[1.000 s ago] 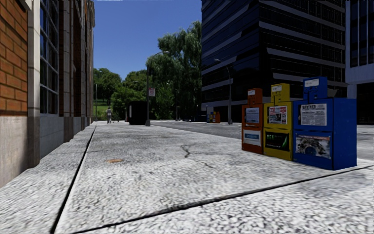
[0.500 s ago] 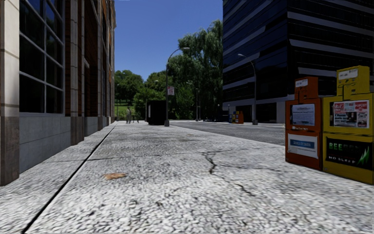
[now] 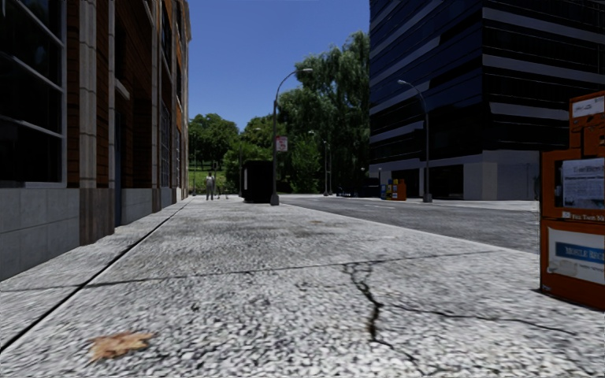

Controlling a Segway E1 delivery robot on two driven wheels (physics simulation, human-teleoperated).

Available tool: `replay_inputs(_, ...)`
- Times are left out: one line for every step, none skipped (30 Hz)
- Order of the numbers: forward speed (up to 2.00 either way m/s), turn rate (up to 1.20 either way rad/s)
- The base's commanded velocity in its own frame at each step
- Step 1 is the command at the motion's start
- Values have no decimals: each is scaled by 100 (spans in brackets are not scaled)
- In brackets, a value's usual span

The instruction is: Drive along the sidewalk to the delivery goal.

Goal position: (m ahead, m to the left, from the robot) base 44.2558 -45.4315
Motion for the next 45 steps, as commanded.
replay_inputs(200, 36)
replay_inputs(200, 36)
replay_inputs(200, 36)
replay_inputs(200, 36)
replay_inputs(200, 36)
replay_inputs(200, 36)
replay_inputs(200, 36)
replay_inputs(200, 36)
replay_inputs(200, 36)
replay_inputs(200, 36)
replay_inputs(200, 36)
replay_inputs(200, 36)
replay_inputs(200, 36)
replay_inputs(200, 36)
replay_inputs(200, 36)
replay_inputs(200, 36)
replay_inputs(200, 36)
replay_inputs(200, 36)
replay_inputs(200, 36)
replay_inputs(200, 36)
replay_inputs(200, 36)
replay_inputs(200, 36)
replay_inputs(200, 36)
replay_inputs(200, 36)
replay_inputs(200, 36)
replay_inputs(200, 36)
replay_inputs(200, 36)
replay_inputs(200, 36)
replay_inputs(200, 36)
replay_inputs(200, 35)
replay_inputs(200, 0)
replay_inputs(200, 0)
replay_inputs(200, 0)
replay_inputs(200, 0)
replay_inputs(200, 0)
replay_inputs(200, 0)
replay_inputs(200, 0)
replay_inputs(200, 0)
replay_inputs(200, 0)
replay_inputs(200, 0)
replay_inputs(200, 0)
replay_inputs(200, 0)
replay_inputs(200, 0)
replay_inputs(200, 0)
replay_inputs(200, 0)
